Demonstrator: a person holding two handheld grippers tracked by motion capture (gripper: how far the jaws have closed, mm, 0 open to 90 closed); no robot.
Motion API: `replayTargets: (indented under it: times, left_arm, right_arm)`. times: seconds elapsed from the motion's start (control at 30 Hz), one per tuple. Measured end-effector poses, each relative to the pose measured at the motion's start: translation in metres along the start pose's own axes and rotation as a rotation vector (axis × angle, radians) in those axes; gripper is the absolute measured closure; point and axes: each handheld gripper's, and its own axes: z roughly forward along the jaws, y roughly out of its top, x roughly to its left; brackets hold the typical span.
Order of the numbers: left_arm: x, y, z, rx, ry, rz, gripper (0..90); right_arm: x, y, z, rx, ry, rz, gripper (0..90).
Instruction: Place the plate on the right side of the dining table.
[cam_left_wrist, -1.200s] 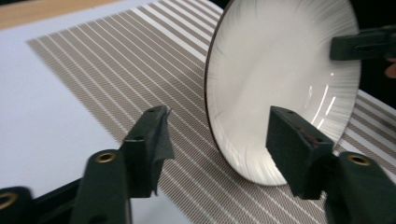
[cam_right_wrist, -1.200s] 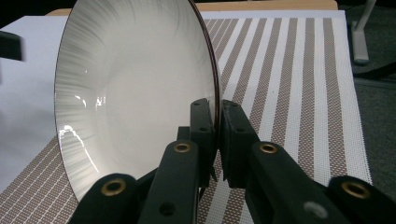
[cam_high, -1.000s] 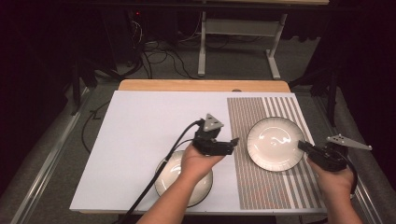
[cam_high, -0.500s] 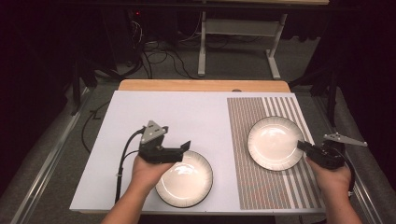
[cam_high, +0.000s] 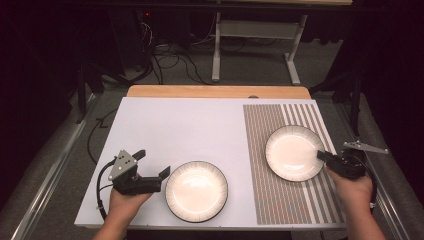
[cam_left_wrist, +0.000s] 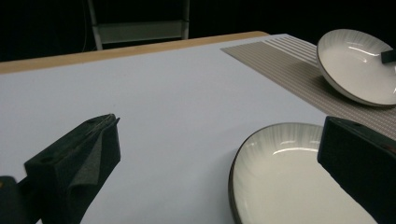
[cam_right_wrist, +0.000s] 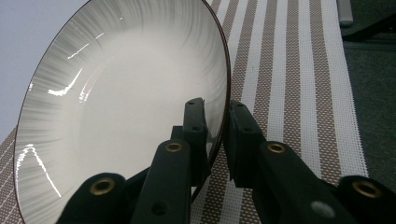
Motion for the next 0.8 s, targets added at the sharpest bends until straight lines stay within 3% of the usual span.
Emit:
replayTargets:
  times: [0.07, 0.2, 0.7, 0.77, 0.8]
  left_arm:
    - [0.003, -0.002, -0.003, 0.007, 0.026, 0.026, 0.0]
    - [0.005, -0.003, -0.005, -0.005, 0.034, 0.028, 0.3]
    - [0.004, -0.003, -0.003, 0.007, 0.032, 0.034, 0.3]
    - [0.005, -0.004, -0.003, 0.008, 0.029, 0.026, 0.4]
    - [0.006, -0.004, -0.003, 0.006, 0.03, 0.029, 0.6]
  right_arm:
    - [-0.001, 0.001, 0.003, 0.003, -0.001, 0.007, 81.6]
    - [-0.003, 0.001, 0.006, 0.0, -0.005, 0.035, 81.8]
    - [-0.009, -0.002, 0.019, 0.04, -0.075, 0.06, 81.3]
    - [-0.008, -0.002, 0.02, 0.042, -0.085, 0.046, 79.2]
    - [-0.007, -0.001, 0.019, 0.022, -0.108, 0.019, 71.5]
